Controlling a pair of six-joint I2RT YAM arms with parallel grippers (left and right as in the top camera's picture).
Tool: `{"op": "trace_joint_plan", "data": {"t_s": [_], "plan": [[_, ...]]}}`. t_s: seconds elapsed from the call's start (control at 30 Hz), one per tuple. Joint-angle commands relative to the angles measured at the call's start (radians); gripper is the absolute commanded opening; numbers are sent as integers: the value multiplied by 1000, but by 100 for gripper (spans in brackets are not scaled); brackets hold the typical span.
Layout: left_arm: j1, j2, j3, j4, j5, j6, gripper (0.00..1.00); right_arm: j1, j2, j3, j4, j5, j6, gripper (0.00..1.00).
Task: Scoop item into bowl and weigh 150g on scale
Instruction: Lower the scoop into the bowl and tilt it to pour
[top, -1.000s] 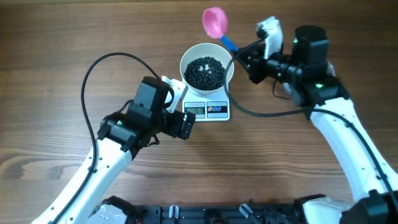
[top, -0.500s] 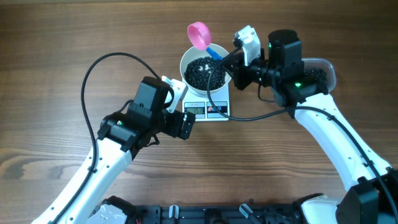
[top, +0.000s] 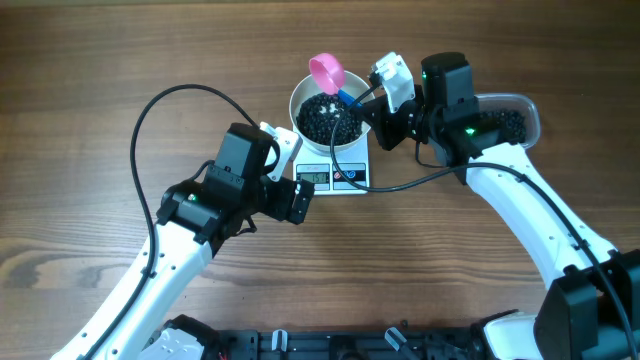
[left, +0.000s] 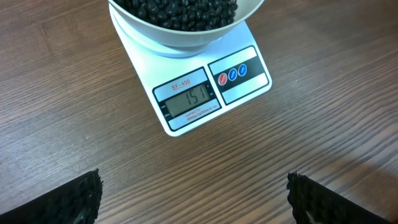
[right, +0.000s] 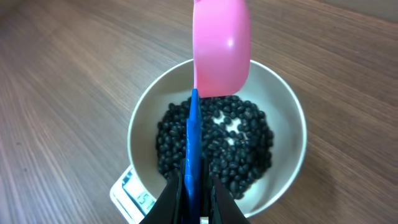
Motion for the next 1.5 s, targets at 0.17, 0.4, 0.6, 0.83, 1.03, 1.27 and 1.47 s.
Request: {"op": "trace_joint_plan", "data": {"t_s": [0.17,0.4,0.6,0.83,1.03,1.27,1.47], "plan": [[-5,4,18,3,-6,-3,100,25,48,1,-4,37,-71,5],[-5,4,18,3,-5,-3,100,58,56,1,-8,38,-74,4],[-5,4,18,3,-5,-3,100,60,56,1,-9,116,-88,4],[-5,4,18,3,-6,-3,100,60,56,1,-24,119,-137,4],[-5,4,18,3,-5,-3,100,60,58,1,-48,119,-151,4],[-5,4,18,3,-5,-3,100,60,65,1,-50,119,-151,4],[-5,4,18,3,-6,-3,100,60,98,1,-50,132,-150,4]]}}
